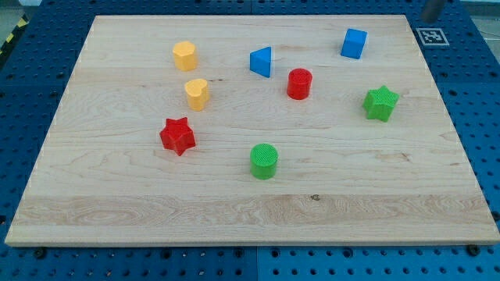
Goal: Move your arm to the top right of the blue cube
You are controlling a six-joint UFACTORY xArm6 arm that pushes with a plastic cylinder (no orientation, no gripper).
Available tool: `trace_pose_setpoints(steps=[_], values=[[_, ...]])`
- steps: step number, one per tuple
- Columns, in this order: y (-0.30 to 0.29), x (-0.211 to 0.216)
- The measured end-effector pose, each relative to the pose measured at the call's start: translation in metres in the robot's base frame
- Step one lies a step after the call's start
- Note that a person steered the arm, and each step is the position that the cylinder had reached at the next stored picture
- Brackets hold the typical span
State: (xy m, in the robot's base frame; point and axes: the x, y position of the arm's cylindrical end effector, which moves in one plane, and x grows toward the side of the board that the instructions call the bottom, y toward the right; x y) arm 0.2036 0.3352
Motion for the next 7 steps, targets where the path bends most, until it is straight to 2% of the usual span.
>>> trace_pose_setpoints(steps=[7], values=[[-0.0003, -0.0017]])
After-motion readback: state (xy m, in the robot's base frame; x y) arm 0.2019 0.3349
